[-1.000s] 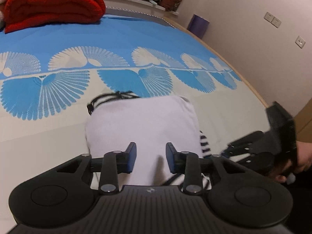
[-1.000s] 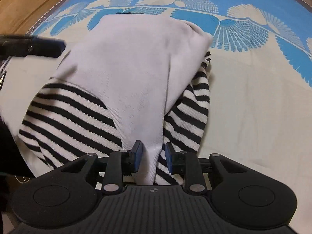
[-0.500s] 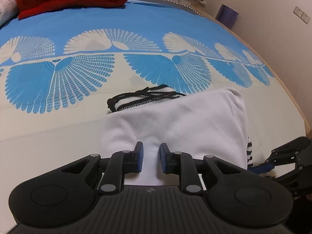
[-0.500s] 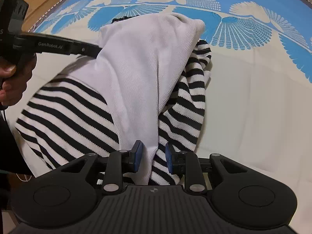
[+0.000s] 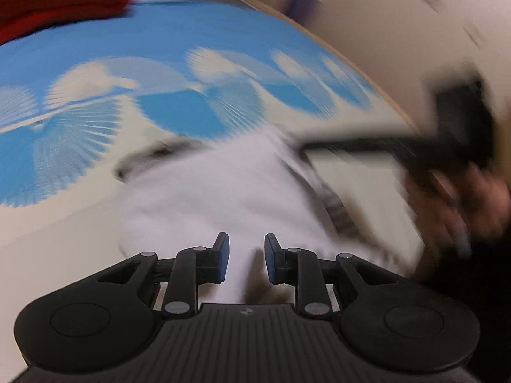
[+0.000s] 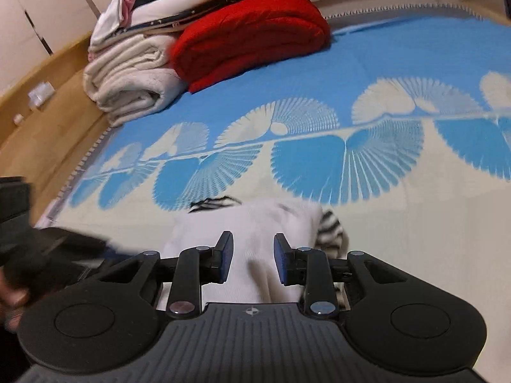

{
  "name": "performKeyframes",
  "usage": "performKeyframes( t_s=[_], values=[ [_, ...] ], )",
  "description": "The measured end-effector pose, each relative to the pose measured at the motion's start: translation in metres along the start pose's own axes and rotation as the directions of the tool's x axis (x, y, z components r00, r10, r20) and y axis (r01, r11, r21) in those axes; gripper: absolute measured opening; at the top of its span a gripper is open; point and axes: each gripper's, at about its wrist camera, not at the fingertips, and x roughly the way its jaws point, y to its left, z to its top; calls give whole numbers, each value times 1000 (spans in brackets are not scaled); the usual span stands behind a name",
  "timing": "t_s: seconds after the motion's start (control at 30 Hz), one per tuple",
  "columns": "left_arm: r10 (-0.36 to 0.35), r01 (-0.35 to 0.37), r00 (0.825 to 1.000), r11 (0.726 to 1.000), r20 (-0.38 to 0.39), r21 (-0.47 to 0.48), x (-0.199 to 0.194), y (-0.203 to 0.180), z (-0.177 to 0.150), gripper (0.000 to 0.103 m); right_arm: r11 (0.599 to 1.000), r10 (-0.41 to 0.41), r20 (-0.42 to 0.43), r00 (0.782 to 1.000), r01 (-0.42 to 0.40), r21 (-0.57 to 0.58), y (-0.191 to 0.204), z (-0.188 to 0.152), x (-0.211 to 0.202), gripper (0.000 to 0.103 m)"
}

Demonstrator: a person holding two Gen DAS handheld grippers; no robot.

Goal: Fold small clothes

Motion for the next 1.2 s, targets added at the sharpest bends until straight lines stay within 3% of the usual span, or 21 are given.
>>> performKeyframes(
  t_s=[0.07, 0.17, 0.27, 0.4, 0.5, 0.57, 0.63, 0.73, 0.8, 0.87, 0.93, 0.97, 1.0, 1.1, 1.13, 1.2],
  values=[
    [-34, 44, 996, 993, -88, 113, 10, -16, -14, 25, 999, -32, -18, 999, 32, -14, 7, 1, 19, 29],
    [47, -18, 991, 975, -126, 222, 31, -32, -31, 25, 985, -172, -102, 980, 169, -44, 6, -2, 57, 28],
    [56, -34, 995, 970, -82, 242, 27, -38, -29, 25, 965, -260, -161, 952, 251, -69, 1, -10, 80, 28],
    [0, -2, 1000, 983, 11, 181, -10, -27, -23, 25, 958, -286, -151, 946, 280, -56, 2, -9, 75, 28],
    [-21, 26, 999, 980, -30, 199, -24, -23, -34, 25, 977, -212, -124, 969, 215, 13, -1, -7, 53, 30],
    [1, 26, 995, 966, -104, 257, -18, -30, -47, 25, 997, -76, -124, 989, 79, 22, 4, -9, 30, 31],
    [40, 9, 989, 944, -142, 330, -8, -41, -60, 25, 999, 21, -142, 990, -26, -39, 18, -18, 11, 31],
    [73, -24, 987, 948, -144, 316, 6, -39, -67, 26, 971, 117, -235, 965, -161, -176, 35, -44, -15, 35],
    [83, -46, 989, 958, -120, 284, 10, -39, -68, 28, 962, 76, -357, 931, -163, -217, 34, -68, -15, 35],
    [103, -74, 990, 962, -99, 263, 9, -44, -70, 28, 946, -72, -451, 890, -83, -314, 29, -94, -8, 38],
    [153, -128, 985, 955, -76, 266, 5, -51, -71, 29, 930, -160, -457, 875, -21, -366, 23, -106, -11, 47],
    [190, -167, 980, 950, -63, 265, 0, -56, -72, 29, 941, -166, -445, 880, 7, -338, 18, -104, -17, 47],
    [226, -206, 973, 945, -48, 253, -6, -61, -73, 36, 946, -174, -426, 888, 31, -322, 17, -101, -22, 47],
    [325, -329, 944, 932, 52, 155, -38, -78, -76, 80, 936, -245, -284, 927, 149, -319, 21, -94, -52, 48],
    [352, -360, 932, 925, 85, 118, -49, -84, -78, 88, 940, -250, -232, 940, 179, -289, 22, -91, -63, 48],
    [400, -408, 908, 912, 122, 47, -69, -97, -80, 88, 954, -252, -120, 960, 226, -199, 26, -89, -88, 51]
  ],
)
